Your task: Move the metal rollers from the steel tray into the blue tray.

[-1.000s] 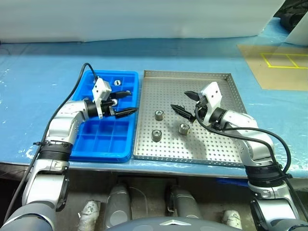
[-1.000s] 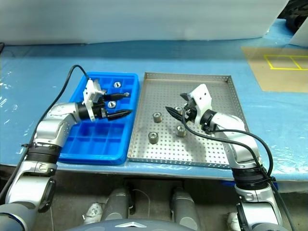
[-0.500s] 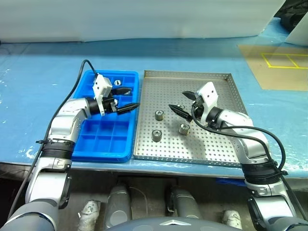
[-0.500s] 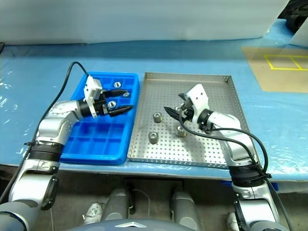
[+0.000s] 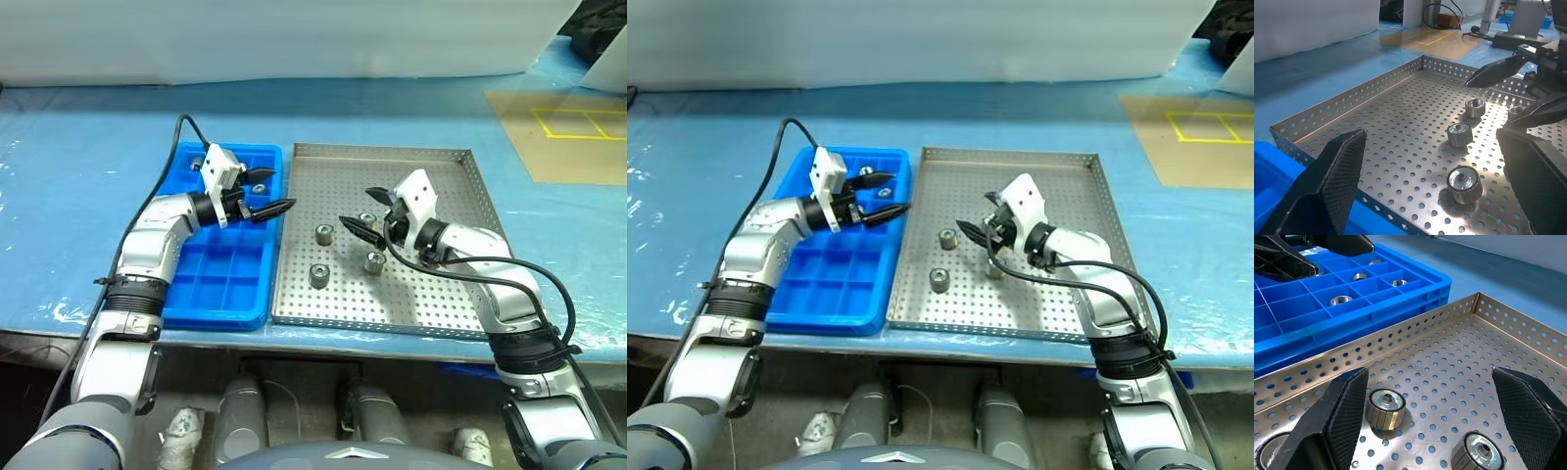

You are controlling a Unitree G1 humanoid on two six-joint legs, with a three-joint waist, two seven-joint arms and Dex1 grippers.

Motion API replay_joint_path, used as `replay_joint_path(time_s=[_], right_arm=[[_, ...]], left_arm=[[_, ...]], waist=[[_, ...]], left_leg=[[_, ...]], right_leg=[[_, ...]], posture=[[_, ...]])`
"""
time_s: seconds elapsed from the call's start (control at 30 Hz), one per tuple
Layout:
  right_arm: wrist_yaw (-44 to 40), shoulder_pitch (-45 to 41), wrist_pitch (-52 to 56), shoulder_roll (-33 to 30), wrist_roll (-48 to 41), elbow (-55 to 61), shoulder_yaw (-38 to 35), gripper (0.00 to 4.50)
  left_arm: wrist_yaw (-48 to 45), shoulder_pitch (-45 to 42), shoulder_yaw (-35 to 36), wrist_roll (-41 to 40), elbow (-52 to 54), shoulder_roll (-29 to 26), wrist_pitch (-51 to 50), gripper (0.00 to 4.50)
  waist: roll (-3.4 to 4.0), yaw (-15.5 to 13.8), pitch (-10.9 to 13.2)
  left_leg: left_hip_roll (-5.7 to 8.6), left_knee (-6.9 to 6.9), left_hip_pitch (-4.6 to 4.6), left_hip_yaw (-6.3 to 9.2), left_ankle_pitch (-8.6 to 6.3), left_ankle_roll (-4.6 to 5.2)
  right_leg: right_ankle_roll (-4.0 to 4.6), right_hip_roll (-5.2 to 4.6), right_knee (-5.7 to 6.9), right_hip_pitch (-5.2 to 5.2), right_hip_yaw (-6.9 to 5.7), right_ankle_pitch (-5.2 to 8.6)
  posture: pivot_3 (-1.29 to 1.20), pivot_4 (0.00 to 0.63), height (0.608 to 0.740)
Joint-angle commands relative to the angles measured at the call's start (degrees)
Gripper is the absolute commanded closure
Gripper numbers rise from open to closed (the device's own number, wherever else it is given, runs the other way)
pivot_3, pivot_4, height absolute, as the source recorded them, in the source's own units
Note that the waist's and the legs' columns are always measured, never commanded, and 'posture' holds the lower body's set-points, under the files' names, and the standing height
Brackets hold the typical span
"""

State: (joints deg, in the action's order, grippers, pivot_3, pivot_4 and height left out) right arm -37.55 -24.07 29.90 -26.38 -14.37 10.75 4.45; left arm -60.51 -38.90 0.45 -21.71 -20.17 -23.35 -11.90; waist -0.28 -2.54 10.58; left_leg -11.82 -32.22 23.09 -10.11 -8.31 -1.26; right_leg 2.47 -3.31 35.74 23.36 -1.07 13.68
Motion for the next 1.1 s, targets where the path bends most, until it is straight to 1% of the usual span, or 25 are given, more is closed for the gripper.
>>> replay_joint_path(time_s=[0.03, 0.17, 0.67, 1.1], right_arm=[[-0.65, -1.01, -1.31, -0.16, -0.02, 1.27, 0.24, 0.36], [-0.63, -0.78, -1.44, -0.51, 0.46, 1.11, 0.15, 0.36], [-2.05, -1.68, -0.94, -0.87, 0.52, 1.21, 0.58, 0.36], [-1.72, -2.01, -1.37, 0.1, 0.95, 0.7, 0.82, 0.36]], left_arm=[[-1.2, -0.78, 1.1, -1.57, 1.75, -0.51, -0.48, 0.0], [-1.99, -0.32, 1.03, -1.34, 1.48, -1.22, -0.82, 0.0], [-1.93, 1.0, 0.98, -1.49, 2.7, -0.23, -0.42, 0.0], [-1.81, 2.61, 1.18, -1.73, 4.32, -0.84, -1.03, 0.0]], waist=[[0.0, 0.08, 0.0], [0.0, 0.1, 0.0], [0.0, 0.02, 0.0], [0.0, -0.02, 0.0]], left_leg=[[0.0, 0.0, 0.0, 0.0, 0.0, 0.0], [-0.01, 0.0, -0.02, 0.0, 0.0, 0.01], [-0.02, -0.01, -0.01, 0.0, -0.01, 0.01], [-0.02, -0.01, -0.01, 0.0, -0.01, 0.01]], right_leg=[[0.0, 0.01, 0.0, 0.0, 0.0, 0.0], [0.0, 0.01, 0.01, 0.0, -0.01, 0.0], [0.0, 0.0, 0.01, 0.0, -0.01, 0.0], [0.0, -0.01, 0.01, 0.0, -0.01, 0.0]], posture=[[-0.18, 0.15, 0.74], [-0.18, 0.15, 0.74], [-0.16, 0.15, 0.74], [-0.15, 0.15, 0.74]])
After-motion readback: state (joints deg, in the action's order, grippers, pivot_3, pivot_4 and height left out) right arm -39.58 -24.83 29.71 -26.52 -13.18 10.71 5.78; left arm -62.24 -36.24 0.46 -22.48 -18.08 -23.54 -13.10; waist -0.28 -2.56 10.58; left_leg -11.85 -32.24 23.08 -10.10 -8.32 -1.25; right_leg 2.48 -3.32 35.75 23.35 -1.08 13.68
